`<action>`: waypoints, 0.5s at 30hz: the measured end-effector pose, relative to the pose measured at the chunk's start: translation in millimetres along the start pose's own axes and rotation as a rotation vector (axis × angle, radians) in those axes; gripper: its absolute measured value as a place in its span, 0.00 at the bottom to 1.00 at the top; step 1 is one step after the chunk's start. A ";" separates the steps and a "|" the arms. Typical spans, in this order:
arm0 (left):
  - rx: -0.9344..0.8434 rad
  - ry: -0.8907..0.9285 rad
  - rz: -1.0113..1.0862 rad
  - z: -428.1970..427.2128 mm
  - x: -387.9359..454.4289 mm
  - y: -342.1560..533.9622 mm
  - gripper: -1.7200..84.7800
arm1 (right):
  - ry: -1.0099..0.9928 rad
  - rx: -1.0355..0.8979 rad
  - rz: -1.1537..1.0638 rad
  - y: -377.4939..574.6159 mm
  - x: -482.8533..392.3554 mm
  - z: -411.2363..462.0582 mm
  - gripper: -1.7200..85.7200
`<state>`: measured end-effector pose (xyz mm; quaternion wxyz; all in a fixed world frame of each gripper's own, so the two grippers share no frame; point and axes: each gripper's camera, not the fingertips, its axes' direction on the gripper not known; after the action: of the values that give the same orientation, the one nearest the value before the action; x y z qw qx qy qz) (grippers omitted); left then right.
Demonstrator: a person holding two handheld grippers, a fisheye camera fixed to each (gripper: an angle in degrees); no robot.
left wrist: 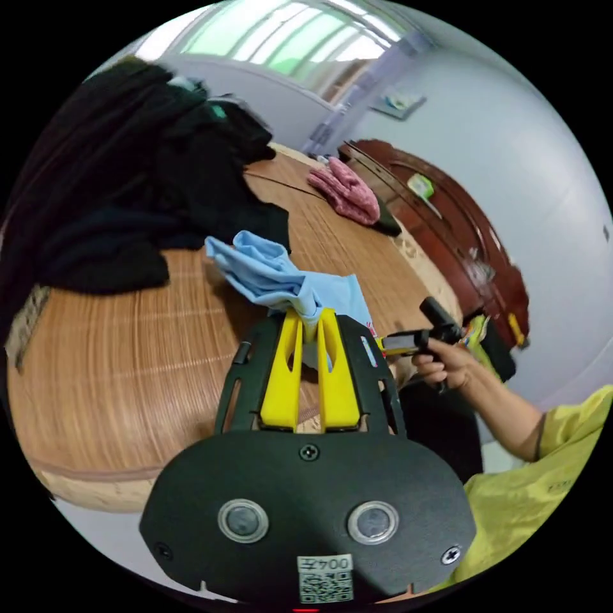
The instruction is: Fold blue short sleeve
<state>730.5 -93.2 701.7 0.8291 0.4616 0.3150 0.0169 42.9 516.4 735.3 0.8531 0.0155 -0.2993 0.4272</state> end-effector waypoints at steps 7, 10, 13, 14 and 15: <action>-0.174 -0.249 0.627 -9.5 218.0 -93.6 0.07 | -0.035 -0.005 -0.006 -8.5 -33.2 -2.5 0.08; -0.295 -0.310 0.885 6.5 309.8 -111.4 0.07 | -0.045 -0.007 -0.009 -11.8 -49.8 -3.3 0.08; -0.425 -0.395 1.117 29.9 391.7 -114.9 0.07 | -0.050 -0.012 -0.012 -15.2 -68.2 -3.6 0.07; -0.480 -0.416 1.181 39.7 418.9 -115.0 0.07 | -0.052 -0.013 -0.013 -15.8 -72.0 -3.6 0.07; -0.545 -0.435 1.230 50.7 443.9 -114.6 0.07 | -0.057 -0.015 -0.014 -16.9 -79.4 -3.6 0.07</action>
<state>1083.2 -55.7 406.8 0.7994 0.3249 -0.1912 0.4678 21.0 449.6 694.7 0.8473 0.0234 -0.3265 0.4183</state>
